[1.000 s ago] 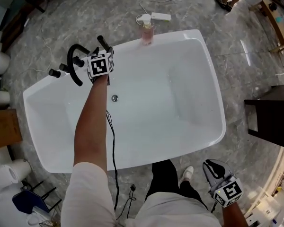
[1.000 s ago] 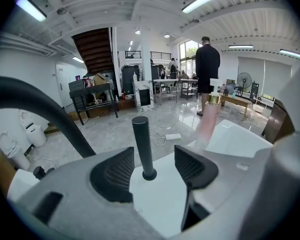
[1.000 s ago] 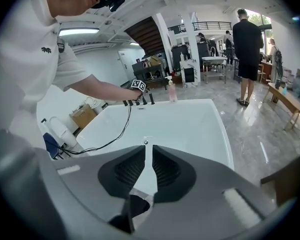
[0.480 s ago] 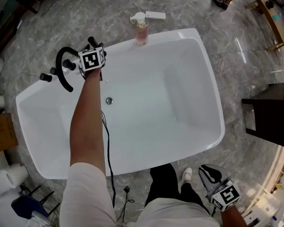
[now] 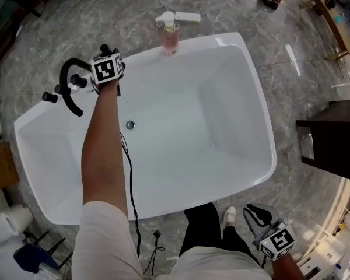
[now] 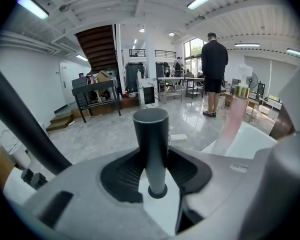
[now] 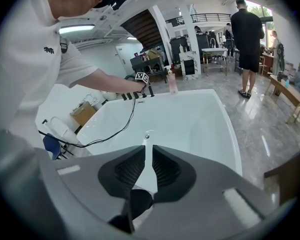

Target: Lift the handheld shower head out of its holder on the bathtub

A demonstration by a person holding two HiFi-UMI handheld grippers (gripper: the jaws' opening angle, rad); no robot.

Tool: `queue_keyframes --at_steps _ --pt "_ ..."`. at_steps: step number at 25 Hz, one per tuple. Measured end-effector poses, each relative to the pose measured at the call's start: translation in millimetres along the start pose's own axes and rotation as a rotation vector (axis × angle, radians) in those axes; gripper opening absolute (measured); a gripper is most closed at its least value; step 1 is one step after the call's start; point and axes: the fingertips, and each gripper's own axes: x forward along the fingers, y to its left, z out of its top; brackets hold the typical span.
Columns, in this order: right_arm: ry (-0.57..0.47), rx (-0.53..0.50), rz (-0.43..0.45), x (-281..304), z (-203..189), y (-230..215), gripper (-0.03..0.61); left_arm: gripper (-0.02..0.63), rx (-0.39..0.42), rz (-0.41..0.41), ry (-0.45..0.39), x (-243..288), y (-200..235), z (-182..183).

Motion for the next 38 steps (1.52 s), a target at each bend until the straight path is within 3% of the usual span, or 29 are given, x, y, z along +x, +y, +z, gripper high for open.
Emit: queue_keyframes --at_steps 15,38 --pt "-0.039 -0.013 0.042 2 14 17 0.055 0.141 0.056 -0.024 -0.038 -35 -8 17" --pt "-0.143 -0.096 0.093 -26 43 50 0.049 0.140 0.096 -0.063 -0.133 -169 -17 68"
